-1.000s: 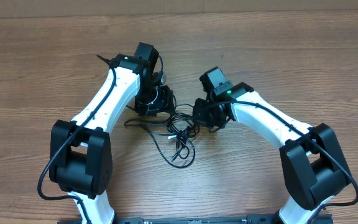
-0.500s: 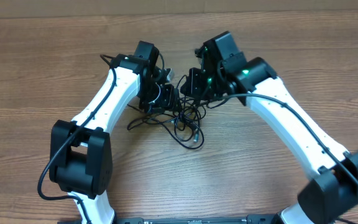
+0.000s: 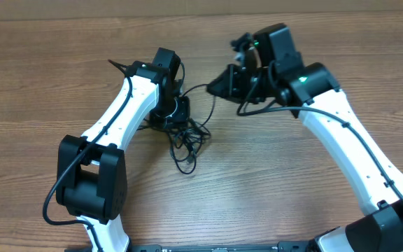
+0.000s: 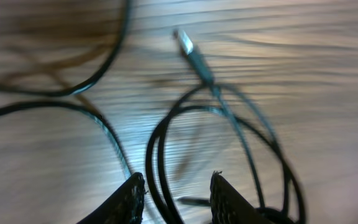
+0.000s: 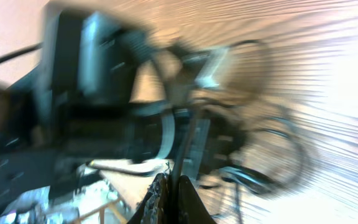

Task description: Untangle cables

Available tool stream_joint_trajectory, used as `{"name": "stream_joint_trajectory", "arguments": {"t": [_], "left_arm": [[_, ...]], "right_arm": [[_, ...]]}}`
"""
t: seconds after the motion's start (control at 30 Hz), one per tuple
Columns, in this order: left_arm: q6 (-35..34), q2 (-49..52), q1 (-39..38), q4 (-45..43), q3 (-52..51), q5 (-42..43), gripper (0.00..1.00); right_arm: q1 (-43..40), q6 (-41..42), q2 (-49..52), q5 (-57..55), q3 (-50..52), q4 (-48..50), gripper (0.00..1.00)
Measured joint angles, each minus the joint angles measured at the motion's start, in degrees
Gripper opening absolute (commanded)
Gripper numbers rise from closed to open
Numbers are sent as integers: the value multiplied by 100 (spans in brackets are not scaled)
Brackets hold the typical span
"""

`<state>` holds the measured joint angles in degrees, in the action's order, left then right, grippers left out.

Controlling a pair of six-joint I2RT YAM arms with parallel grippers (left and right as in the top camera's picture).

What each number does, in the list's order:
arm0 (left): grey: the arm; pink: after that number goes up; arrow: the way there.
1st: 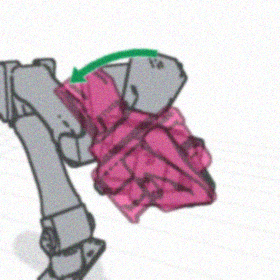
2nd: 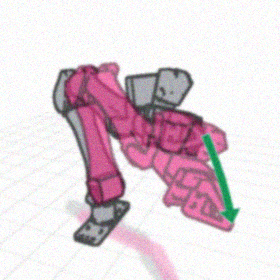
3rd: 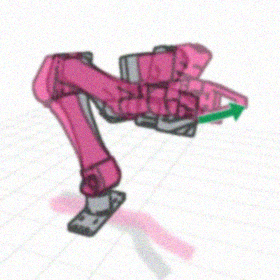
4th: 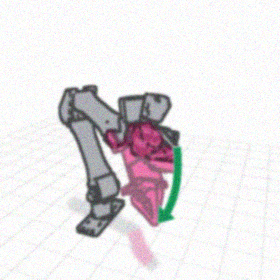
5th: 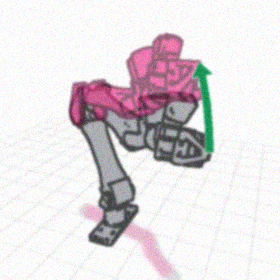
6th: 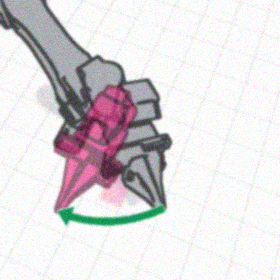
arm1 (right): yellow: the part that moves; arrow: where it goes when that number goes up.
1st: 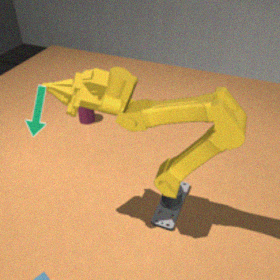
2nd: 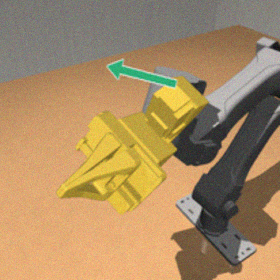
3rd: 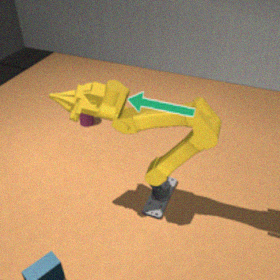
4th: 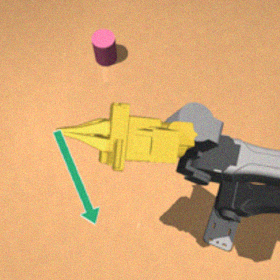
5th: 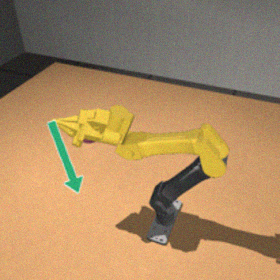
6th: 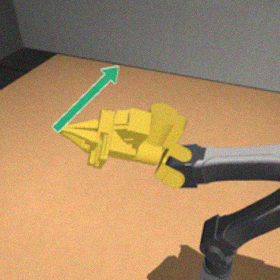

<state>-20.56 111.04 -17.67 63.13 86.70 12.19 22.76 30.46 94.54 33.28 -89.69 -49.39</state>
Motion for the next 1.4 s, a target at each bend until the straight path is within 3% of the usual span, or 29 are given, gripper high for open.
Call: {"name": "stream_joint_trajectory", "arguments": {"t": [0.3,0.43,0.47,0.77,1.03,1.2,1.23,1.3,1.4], "left_arm": [[-787,2,61,229,7,-1478,32],[-986,2,122,190,9,-1585,5],[-992,2,131,160,9,-1545,4],[-726,4,131,-87,46,-748,4],[-566,20,131,162,660,-326,4],[-507,22,131,546,1167,-251,4],[-476,22,131,623,1305,-247,7],[-442,22,131,708,1478,-232,25],[-385,22,131,820,1606,-236,30]], "right_arm": [[-1106,269,-125,-2308,-11,-1626,4],[-1425,551,-157,-3204,-22,-2006,8],[-1471,612,-157,-3281,-22,-2024,11],[-1329,356,-160,-2404,133,-1843,47],[-481,249,-170,-1792,1027,-979,75],[153,411,-120,-1622,1443,-140,78],[273,503,-59,-1598,1497,79,78],[393,706,63,-1565,1589,393,78],[494,992,350,-1545,1635,629,77]]}}
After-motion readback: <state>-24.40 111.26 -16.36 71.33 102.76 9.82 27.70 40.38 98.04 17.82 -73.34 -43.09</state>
